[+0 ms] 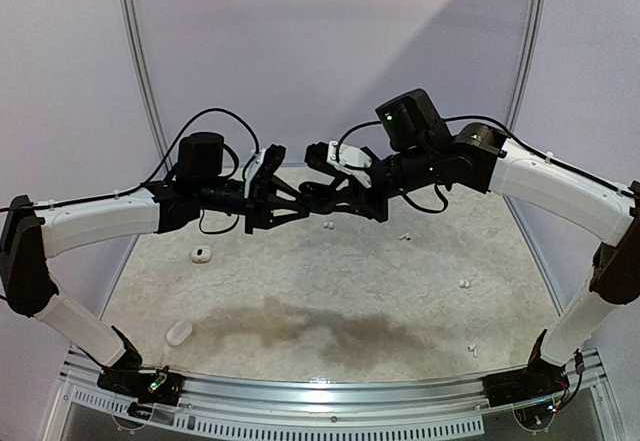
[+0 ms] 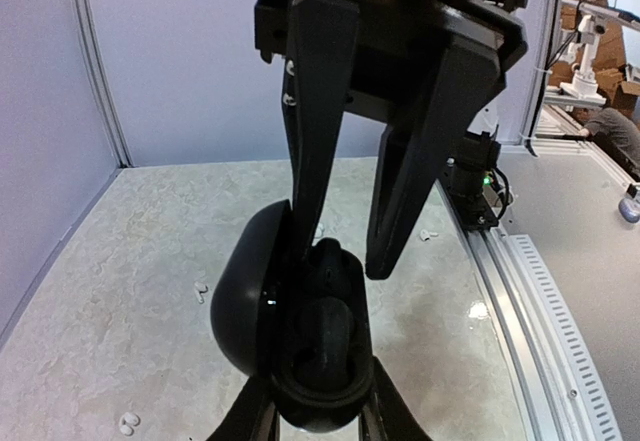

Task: Insert the wireless bluetooth earbuds into the charging case

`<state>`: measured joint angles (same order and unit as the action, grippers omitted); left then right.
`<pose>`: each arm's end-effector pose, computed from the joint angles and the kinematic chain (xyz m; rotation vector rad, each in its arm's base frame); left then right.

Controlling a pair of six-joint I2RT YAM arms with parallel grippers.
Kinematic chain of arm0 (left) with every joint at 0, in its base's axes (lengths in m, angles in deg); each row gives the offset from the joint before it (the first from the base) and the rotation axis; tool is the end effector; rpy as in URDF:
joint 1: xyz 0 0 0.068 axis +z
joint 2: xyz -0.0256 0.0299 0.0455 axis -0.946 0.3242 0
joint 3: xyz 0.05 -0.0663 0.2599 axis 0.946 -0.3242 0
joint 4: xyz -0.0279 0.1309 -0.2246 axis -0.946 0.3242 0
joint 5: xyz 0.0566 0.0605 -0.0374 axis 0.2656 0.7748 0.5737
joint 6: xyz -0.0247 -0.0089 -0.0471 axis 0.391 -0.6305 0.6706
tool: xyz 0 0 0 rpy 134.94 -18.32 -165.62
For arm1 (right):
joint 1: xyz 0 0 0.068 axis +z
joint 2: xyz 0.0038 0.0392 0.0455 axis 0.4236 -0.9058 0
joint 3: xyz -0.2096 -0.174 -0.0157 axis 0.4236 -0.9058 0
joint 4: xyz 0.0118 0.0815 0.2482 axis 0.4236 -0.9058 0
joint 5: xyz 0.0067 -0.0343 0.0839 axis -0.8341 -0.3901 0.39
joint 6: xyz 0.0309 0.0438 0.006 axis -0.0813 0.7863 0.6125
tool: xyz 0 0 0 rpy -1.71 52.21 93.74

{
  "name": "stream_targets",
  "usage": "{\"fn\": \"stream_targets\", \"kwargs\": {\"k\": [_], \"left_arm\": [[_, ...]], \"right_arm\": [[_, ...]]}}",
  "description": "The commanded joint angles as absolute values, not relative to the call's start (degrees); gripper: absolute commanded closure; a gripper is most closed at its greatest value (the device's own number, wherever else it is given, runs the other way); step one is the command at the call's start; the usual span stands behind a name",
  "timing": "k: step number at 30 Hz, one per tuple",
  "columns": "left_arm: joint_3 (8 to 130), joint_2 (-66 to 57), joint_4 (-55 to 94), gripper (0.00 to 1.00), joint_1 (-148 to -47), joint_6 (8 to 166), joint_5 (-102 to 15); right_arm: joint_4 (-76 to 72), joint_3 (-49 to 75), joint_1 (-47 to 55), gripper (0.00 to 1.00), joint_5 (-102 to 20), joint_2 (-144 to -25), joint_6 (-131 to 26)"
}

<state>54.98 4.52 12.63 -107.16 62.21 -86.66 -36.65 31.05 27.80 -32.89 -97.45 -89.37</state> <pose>0.2521 -0.2182 0.2934 1.3280 1.3546 -1.1051 0.2169 0.3021 0.3712 -1.5841 1.5564 0.5152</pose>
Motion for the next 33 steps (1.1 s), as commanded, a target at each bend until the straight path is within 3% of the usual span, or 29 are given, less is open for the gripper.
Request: {"fn": "stream_targets", "kwargs": {"k": [1,18,22,27,33], "left_arm": [[54.19,4.57,9.17,1.00,-106.77,64.78,-88.21],[53.84,4.63,9.21,1.00,-106.50,65.80,-85.59],[52.05,3.54,8.96,1.00,-107.12,59.48,-80.78],[49.18,1.57,7.33,1.00,-110.32,41.95,-69.60],[48.95,0.96,5.59,1.00,-111.25,40.17,-64.87]], "right_arm": [[-36.99,31.90,27.50,0.76,-33.49,-95.75,-88.57],[-37.43,31.15,26.78,0.67,-29.81,-89.74,-85.68],[-30.35,27.47,25.68,0.63,-28.80,-86.24,-81.71],[-16.17,22.68,25.43,0.59,-43.72,-87.14,-72.66],[-13.89,27.91,27.81,0.58,-54.34,-99.78,-65.20]]}}
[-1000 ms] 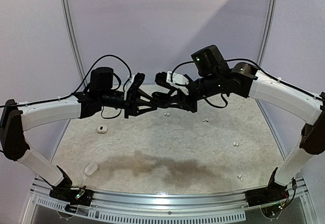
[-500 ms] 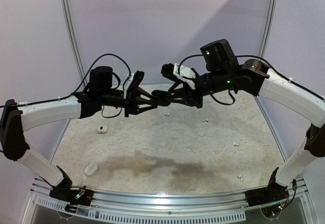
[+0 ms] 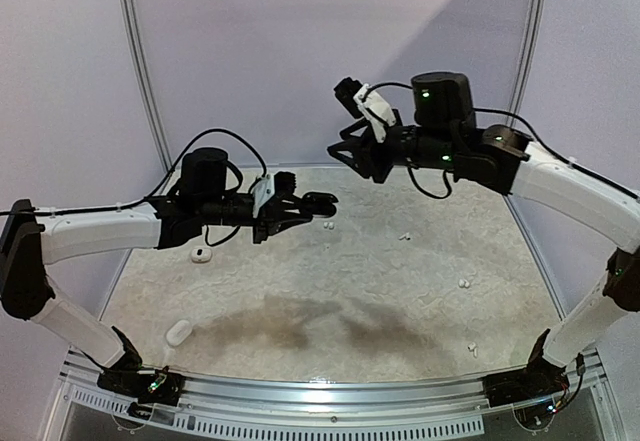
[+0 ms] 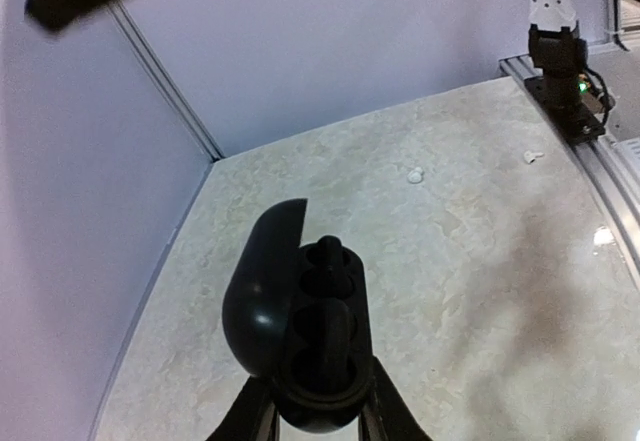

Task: Insert the wireless bluetooth earbuds into the charging case

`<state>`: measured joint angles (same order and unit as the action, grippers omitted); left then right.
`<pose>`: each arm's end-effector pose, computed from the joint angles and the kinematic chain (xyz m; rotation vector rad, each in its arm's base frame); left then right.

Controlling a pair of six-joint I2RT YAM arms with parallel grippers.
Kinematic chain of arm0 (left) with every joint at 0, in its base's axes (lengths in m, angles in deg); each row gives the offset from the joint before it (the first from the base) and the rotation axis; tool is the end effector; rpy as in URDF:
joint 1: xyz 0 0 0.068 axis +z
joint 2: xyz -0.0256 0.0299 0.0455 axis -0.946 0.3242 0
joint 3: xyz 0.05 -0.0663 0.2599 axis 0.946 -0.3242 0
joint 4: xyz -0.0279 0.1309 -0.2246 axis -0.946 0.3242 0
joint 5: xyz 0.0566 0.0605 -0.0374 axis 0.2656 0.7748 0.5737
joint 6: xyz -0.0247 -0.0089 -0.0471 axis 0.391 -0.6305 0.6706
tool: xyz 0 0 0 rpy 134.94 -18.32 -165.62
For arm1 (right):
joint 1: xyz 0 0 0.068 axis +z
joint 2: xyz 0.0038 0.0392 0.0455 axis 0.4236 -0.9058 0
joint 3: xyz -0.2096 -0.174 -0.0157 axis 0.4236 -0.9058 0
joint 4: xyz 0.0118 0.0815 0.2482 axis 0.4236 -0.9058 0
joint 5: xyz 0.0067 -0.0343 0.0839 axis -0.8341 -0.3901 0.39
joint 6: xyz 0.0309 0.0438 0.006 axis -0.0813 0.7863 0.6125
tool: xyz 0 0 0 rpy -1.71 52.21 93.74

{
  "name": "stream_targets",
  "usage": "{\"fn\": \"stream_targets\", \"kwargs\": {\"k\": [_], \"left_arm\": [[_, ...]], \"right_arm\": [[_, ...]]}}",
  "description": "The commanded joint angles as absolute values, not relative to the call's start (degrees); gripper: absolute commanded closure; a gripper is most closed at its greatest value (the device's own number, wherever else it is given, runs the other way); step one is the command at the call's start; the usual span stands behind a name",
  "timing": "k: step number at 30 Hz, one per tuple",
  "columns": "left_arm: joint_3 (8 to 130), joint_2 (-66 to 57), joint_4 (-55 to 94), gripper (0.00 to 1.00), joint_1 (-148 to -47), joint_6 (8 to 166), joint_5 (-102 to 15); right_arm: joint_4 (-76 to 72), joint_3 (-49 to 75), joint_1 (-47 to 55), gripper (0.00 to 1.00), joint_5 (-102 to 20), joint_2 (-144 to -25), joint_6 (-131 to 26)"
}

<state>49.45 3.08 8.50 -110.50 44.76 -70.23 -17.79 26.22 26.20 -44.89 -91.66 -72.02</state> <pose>0.2403 -0.2240 0.2732 1.3953 1.2402 -0.6736 0.2247 0.2834 0.4089 -1.0368 1.5743 0.5180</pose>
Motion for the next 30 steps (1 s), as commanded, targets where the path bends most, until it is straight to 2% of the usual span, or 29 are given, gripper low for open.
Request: {"fn": "stream_targets", "kwargs": {"k": [1,8,13,17,24,30], "left_arm": [[48.95,0.81,5.70,1.00,-111.25,41.59,-64.21],[48.35,0.10,7.13,1.00,-111.07,44.31,-63.68],[49.05,0.83,9.51,1.00,-110.94,48.18,-64.74],[51.72,2.09,15.30,1.00,-110.06,53.24,-65.14],[63.98,9.76,41.23,1.00,-105.97,60.88,-67.25],[83.97,27.98,69.54,1.00,-97.84,70.54,-71.41]], "right_arm": [[-14.11,28.27,28.87,0.58,-54.38,-101.24,-65.64],[-15.62,24.83,31.03,0.57,-55.70,-102.66,-64.61],[-16.31,24.10,30.33,0.53,-65.37,-99.80,-61.33],[-22.89,26.51,26.38,0.50,-69.74,-98.51,-55.71],[-37.81,24.75,15.25,0.46,-70.39,-97.37,-41.40],[-38.47,18.41,13.30,0.44,-67.55,-97.20,-37.35]]}}
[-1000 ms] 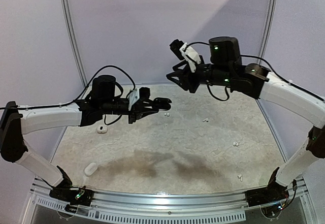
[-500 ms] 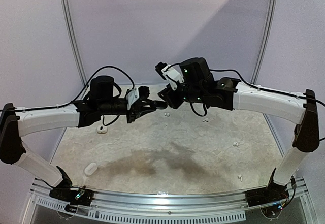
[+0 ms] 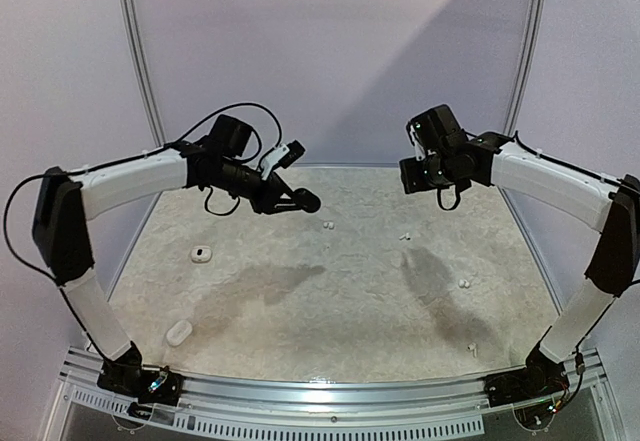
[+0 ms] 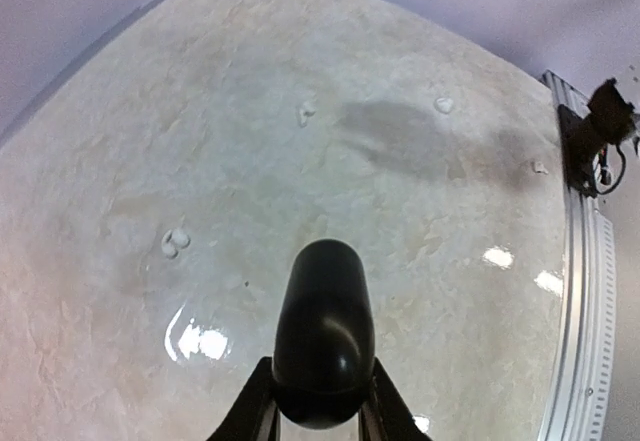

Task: Insert the wireless bluetooth earbuds into the charging case

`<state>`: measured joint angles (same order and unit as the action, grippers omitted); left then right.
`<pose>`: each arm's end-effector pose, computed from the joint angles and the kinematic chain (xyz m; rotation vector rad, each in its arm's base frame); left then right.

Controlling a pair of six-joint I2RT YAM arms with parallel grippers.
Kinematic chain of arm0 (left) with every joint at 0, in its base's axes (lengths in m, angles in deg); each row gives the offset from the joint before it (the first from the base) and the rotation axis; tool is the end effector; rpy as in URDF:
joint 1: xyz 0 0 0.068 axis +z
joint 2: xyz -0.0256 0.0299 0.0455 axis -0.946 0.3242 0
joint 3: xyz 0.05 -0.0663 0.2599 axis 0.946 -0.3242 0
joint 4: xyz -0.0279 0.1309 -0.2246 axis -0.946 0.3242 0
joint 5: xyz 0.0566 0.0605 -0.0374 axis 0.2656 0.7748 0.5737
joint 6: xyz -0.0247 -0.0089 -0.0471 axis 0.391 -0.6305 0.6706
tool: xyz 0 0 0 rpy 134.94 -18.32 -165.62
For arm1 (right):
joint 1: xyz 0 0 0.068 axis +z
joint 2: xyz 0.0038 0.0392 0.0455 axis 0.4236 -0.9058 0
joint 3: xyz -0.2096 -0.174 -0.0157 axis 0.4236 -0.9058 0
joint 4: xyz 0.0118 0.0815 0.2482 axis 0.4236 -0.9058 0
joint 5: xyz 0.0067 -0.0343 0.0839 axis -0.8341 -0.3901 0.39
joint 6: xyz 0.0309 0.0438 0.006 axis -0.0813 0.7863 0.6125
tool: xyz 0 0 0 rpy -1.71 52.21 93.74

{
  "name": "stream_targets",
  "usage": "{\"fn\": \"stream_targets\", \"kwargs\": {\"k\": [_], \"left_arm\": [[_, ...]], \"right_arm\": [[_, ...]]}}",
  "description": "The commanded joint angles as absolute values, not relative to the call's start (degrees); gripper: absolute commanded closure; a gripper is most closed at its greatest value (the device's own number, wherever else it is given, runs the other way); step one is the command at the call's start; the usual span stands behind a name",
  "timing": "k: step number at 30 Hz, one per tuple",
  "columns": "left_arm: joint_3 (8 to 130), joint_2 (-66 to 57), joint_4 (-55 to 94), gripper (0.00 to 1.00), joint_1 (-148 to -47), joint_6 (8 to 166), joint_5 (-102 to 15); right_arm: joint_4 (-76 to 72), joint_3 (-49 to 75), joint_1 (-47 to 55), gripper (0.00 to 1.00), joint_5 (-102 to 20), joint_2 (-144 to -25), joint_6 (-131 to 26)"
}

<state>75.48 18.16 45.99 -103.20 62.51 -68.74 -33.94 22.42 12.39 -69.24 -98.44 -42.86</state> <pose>0.3137 -0.2202 0.2787 1.1634 2.0109 -0.8500 0.3042 0.2170 0.3196 -0.2363 2.2487 0.0720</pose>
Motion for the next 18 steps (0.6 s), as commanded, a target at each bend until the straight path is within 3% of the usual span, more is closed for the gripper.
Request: {"fn": "stream_targets", "kwargs": {"k": [1,5,13,16,18], "left_arm": [[86.65,31.00,72.21,1.00,-96.60,72.20,-71.38],[93.44,40.95,75.76,1.00,-91.59,81.15,-73.18],[92.63,49.14,68.07,1.00,-87.19,87.71,-73.30],[91.34,50.13,67.32,0.91,-86.80,88.83,-74.07],[90.70,50.19,67.23,0.75,-86.67,89.63,-74.02]], "right_arm": [[-38.16,17.49,13.29,0.44,-66.86,-97.03,-36.90],[-37.63,15.28,13.23,0.44,-65.50,-96.64,-36.01],[-38.24,15.32,13.30,0.43,-63.65,-96.33,-36.93],[-38.06,15.51,13.26,0.43,-62.55,-96.08,-36.87],[-38.11,15.70,13.27,0.42,-62.17,-95.97,-36.66]]}}
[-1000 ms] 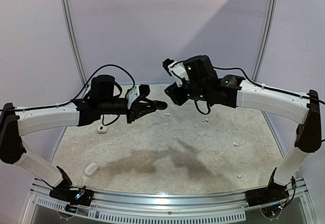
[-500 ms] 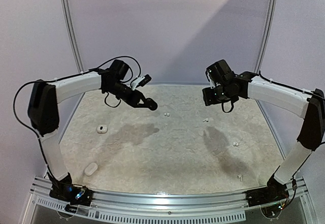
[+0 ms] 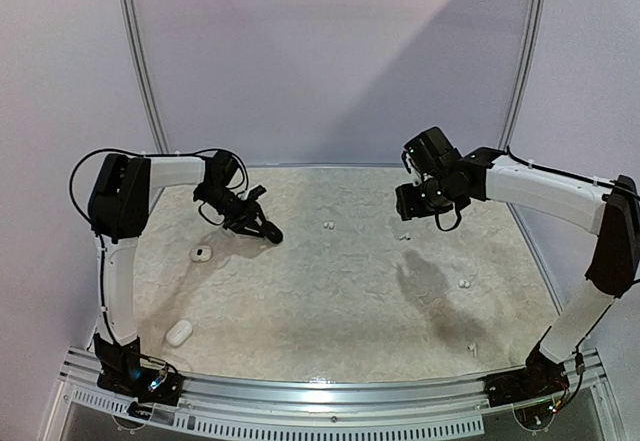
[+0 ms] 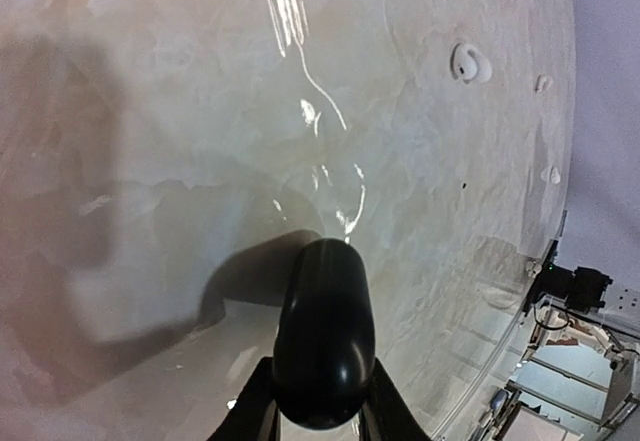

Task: Insert the wireless bluetooth earbuds into the charging case

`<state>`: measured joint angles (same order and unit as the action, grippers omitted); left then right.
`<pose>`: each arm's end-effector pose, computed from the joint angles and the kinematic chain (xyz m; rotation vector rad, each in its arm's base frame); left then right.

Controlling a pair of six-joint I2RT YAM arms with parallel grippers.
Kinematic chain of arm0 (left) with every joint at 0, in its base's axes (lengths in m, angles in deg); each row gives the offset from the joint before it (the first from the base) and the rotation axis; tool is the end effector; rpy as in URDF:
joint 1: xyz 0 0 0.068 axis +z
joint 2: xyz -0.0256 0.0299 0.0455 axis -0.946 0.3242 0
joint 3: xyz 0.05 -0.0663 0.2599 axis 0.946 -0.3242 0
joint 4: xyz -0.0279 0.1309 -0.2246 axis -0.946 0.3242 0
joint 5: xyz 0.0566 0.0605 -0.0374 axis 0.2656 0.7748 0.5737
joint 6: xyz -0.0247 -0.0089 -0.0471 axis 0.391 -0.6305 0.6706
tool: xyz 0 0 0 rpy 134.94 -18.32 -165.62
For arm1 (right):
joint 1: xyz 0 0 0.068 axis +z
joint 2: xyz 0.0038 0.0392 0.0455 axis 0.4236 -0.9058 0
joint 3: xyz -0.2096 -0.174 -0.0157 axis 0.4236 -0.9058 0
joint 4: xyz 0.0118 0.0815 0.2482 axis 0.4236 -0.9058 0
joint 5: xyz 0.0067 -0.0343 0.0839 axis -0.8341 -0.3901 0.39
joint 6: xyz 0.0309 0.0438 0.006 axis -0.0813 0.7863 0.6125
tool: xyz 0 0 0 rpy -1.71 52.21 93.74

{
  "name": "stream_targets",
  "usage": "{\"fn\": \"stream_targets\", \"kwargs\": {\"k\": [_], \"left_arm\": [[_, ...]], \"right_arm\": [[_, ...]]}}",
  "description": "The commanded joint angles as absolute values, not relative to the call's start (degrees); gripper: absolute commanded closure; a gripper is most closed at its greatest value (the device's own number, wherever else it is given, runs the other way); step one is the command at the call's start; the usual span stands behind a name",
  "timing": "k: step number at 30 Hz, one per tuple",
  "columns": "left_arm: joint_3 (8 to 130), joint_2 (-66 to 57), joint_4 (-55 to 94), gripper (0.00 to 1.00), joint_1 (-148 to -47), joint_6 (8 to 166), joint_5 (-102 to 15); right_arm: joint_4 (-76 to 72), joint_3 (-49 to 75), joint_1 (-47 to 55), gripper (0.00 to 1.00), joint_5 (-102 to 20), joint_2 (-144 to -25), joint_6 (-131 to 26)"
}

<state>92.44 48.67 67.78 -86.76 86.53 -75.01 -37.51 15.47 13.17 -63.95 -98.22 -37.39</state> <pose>0.4194 -0.1414 0.1378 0.2263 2.9138 -1.0981 0.2879 0.2146 0.2764 -0.2413 2.4432 0.1156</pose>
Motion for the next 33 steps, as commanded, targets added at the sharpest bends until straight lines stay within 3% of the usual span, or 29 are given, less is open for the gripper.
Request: {"fn": "stream_targets", "kwargs": {"k": [1,5,6,13,16,19,22,25,33], "left_arm": [[90.26,49.89,67.29,0.66,-86.60,89.69,-73.61],[89.07,46.80,67.83,0.07,-86.01,89.71,-70.51],[88.77,45.61,68.00,0.02,-85.86,89.58,-69.77],[92.01,34.75,74.17,0.01,-86.11,77.30,-62.84],[97.32,32.61,85.52,0.01,-86.92,51.23,-60.44],[99.42,31.44,97.58,0.02,-86.63,25.50,-50.34],[87.55,24.46,89.04,0.01,-83.81,12.94,-40.18],[83.38,23.88,87.91,0.03,-79.16,3.16,-41.91],[81.68,31.31,84.45,0.01,-76.15,-3.03,-44.13]], "right_arm": [[-38.05,15.84,13.34,0.42,-62.00,-95.92,-36.49],[-36.82,15.82,13.49,0.37,-60.49,-95.14,-35.85],[-36.20,15.73,13.63,0.36,-59.97,-94.97,-35.94],[-34.50,19.45,16.05,0.21,-56.53,-95.70,-40.68],[-34.53,21.76,17.36,0.19,-56.58,-96.92,-44.95],[-34.22,23.78,18.03,0.15,-55.73,-97.98,-48.89],[-33.53,25.27,18.21,0.02,-54.72,-98.89,-51.45],[-32.33,25.89,18.50,0.01,-54.75,-99.74,-52.47],[-33.89,28.06,20.56,0.01,-54.80,-102.06,-54.46]]}}
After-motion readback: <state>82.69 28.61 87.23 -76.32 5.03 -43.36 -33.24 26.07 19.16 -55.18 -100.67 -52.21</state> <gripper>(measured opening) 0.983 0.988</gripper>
